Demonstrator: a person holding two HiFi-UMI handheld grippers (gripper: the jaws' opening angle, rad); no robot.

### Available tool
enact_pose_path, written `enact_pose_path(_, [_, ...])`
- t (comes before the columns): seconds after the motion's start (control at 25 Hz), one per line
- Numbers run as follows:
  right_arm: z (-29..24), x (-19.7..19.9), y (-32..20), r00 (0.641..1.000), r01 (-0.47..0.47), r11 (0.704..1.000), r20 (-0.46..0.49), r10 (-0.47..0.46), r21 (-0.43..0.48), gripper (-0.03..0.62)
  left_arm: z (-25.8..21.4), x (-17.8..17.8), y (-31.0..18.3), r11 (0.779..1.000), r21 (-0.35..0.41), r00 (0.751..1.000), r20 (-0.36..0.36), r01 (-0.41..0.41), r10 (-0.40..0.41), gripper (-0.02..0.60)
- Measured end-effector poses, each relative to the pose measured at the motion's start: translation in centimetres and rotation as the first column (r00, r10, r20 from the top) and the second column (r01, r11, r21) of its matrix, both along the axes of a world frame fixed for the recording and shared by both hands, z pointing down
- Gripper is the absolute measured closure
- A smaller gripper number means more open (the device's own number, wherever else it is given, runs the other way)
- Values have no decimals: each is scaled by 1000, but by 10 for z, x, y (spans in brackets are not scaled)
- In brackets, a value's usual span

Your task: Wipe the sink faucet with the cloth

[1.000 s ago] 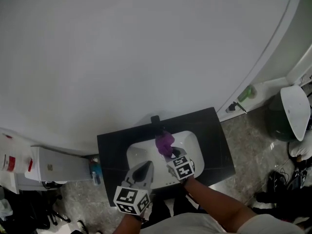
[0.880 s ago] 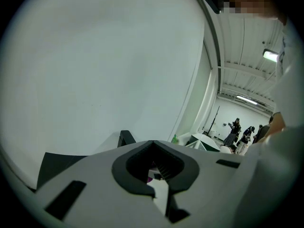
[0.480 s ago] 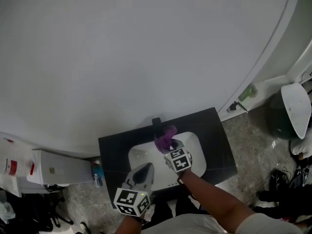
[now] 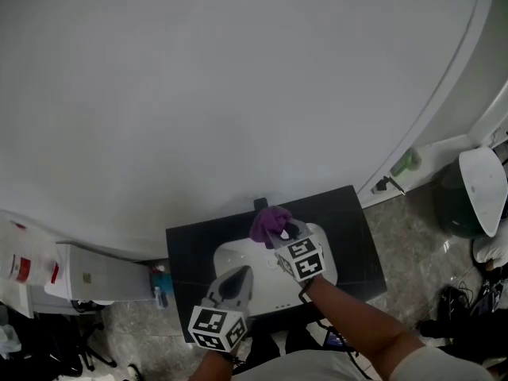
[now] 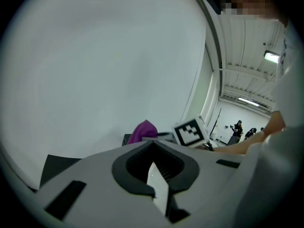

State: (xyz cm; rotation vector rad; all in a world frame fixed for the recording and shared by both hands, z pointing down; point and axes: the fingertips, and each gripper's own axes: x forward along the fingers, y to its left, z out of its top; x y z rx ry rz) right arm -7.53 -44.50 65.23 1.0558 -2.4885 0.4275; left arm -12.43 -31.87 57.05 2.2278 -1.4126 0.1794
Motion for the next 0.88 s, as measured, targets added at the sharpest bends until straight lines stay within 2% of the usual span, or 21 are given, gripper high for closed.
enact_pose_path(0.08, [-4,-16,-36,1000,0,1000,-29,1,17,497,-2,-4,2,1000,10,1000,15,12,-12,575])
enact_pose_path(0.2, [25,-31,-60,994,20,999,-109,-25,-47,497,-1,-6,6,1000,5,1000,6,25,-25,575])
enact_pose_path(0.4, [38,-14,-16,993,36,998,-113,-42,-53,497,6,-10,11,999,-14,999,-13,39,-39,575])
enact_pose_path(0.52, [52,-2,25,992,40,994,-119,-52,-98,497,6,-9,12,999,-14,999,-21,30,-30,575])
enact_pose_path(0.6, [49,2,32,993,41,995,-111,-51,-94,497,3,-4,11,1000,-6,1000,-22,18,-18,575])
enact_pose_path(0.76, [17,-10,-4,997,29,999,-77,-31,-27,497,-2,7,12,1000,2,1000,-12,-1,1,575])
enact_pose_path(0.88, [19,-26,-47,995,17,999,-97,-21,-45,496,-7,8,13,1000,8,1000,-3,-3,3,575])
